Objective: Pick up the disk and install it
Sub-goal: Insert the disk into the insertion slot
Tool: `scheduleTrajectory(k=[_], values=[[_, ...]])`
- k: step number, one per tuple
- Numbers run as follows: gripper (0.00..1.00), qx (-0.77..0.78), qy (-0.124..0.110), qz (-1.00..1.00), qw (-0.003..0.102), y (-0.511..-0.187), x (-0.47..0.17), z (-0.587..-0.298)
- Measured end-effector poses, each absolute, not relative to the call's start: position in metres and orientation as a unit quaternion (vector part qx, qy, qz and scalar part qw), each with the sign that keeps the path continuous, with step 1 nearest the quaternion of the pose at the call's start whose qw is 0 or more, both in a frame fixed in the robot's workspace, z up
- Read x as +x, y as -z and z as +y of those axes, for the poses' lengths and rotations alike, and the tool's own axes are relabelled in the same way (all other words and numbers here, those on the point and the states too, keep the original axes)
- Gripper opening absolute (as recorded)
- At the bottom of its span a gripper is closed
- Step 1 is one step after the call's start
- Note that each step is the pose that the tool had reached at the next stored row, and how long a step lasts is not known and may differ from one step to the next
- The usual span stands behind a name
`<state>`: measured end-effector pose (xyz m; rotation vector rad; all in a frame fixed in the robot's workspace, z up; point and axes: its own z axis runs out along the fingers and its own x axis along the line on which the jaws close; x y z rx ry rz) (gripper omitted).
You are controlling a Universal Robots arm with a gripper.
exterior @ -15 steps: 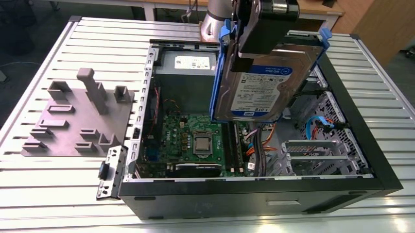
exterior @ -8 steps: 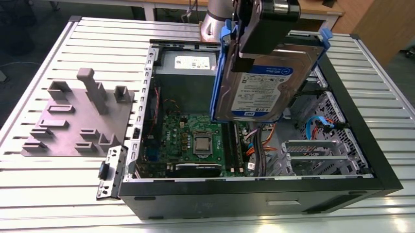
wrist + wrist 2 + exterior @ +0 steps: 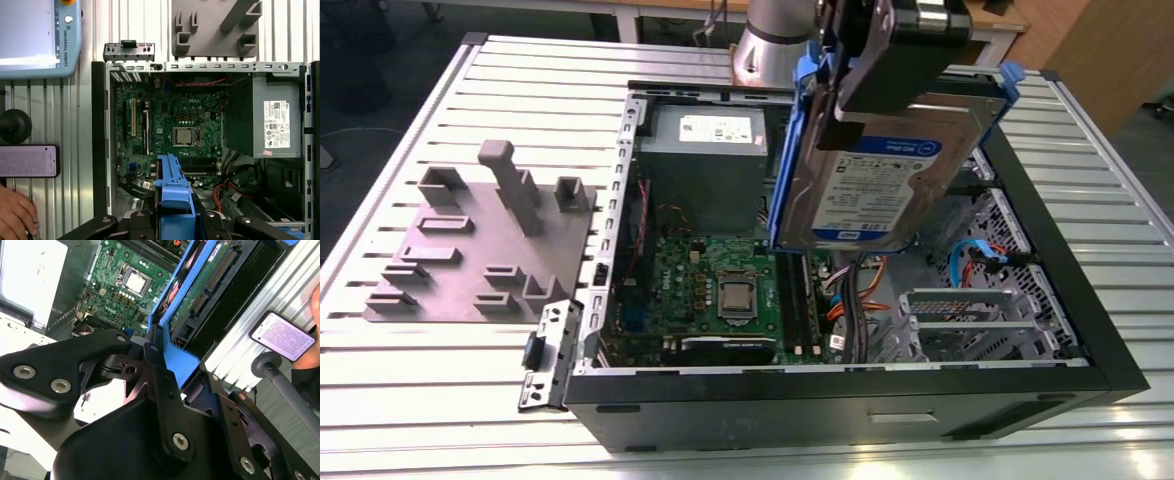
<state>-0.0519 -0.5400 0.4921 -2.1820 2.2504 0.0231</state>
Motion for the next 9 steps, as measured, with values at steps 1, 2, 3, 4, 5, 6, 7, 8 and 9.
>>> scheduleTrajectory(k=[1,2,3,4,5,6,7,8,9], values=[[0.37,-0.696,-0.007,0.718,0.003,-0.4920,-0.0504,-0.5399],[0.37,-0.696,-0.007,0.718,0.003,-0.4920,-0.0491,-0.5399],[0.37,-0.696,-0.007,0.718,0.003,-0.4919,-0.0481,-0.5400],[0.37,-0.696,-0.007,0.718,0.003,-0.4919,-0.0472,-0.5400],[0.37,-0.696,-0.007,0.718,0.003,-0.4919,-0.0462,-0.5399],[0.37,-0.696,-0.007,0.718,0.003,-0.4919,-0.0453,-0.5399],[0.37,-0.696,-0.007,0.718,0.003,-0.4918,-0.0447,-0.5399],[0.37,-0.696,-0.007,0.718,0.003,-0.4918,-0.0445,-0.5400],[0.37,-0.696,-0.007,0.718,0.003,-0.4918,-0.0445,-0.5400]])
